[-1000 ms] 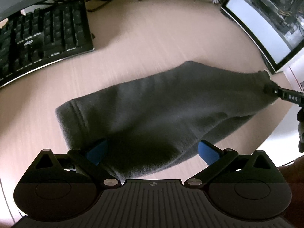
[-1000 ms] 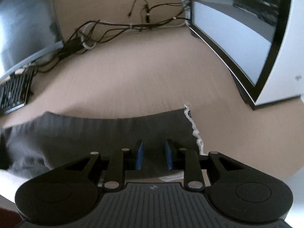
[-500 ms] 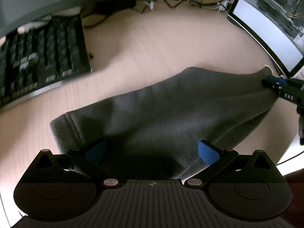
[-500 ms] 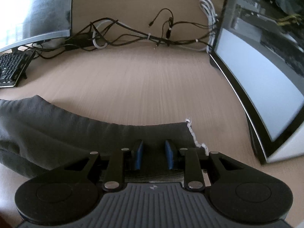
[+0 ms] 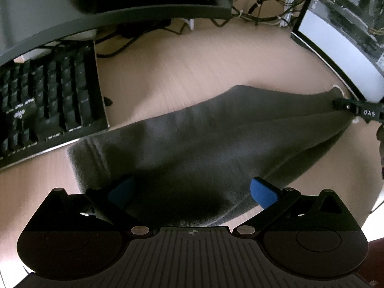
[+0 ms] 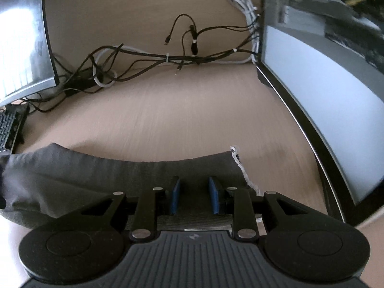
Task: Fold clothes
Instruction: 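Lower the folded cuffs onto the waistband with the right gripper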
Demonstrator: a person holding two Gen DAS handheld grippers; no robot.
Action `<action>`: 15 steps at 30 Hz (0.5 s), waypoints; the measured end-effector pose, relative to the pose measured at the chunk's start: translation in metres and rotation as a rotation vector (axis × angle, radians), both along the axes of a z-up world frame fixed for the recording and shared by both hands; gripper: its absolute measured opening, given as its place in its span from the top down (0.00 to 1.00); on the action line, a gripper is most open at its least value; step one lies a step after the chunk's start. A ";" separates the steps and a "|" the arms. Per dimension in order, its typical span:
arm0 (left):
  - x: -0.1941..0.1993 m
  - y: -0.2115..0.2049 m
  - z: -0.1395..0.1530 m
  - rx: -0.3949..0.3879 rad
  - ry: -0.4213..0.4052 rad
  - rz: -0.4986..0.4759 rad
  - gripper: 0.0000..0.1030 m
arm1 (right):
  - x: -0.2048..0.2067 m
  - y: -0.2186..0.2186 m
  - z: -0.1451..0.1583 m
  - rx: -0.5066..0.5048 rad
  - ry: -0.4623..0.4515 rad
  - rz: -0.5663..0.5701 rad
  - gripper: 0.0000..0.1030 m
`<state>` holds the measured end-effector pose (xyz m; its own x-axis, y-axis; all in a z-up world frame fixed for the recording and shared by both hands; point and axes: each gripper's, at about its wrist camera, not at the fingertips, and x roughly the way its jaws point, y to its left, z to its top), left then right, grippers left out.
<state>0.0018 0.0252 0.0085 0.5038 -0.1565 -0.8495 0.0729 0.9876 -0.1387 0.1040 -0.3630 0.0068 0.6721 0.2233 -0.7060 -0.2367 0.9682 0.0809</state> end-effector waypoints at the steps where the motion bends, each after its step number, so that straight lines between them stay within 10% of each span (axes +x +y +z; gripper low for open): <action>1: 0.000 0.001 0.001 -0.008 0.008 0.007 0.00 | -0.003 0.000 0.001 -0.002 0.001 -0.001 0.76; 9: 0.012 -0.014 0.056 -0.100 -0.086 0.004 0.00 | -0.011 -0.004 0.032 0.103 -0.019 -0.088 0.60; 15: 0.034 -0.065 0.029 -0.128 -0.032 -0.128 0.00 | -0.010 0.017 0.003 0.131 0.081 -0.078 0.62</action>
<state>0.0354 -0.0396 0.0370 0.4991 -0.3271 -0.8024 0.2032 0.9444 -0.2585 0.0938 -0.3464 0.0098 0.6332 0.2663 -0.7267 -0.1494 0.9633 0.2229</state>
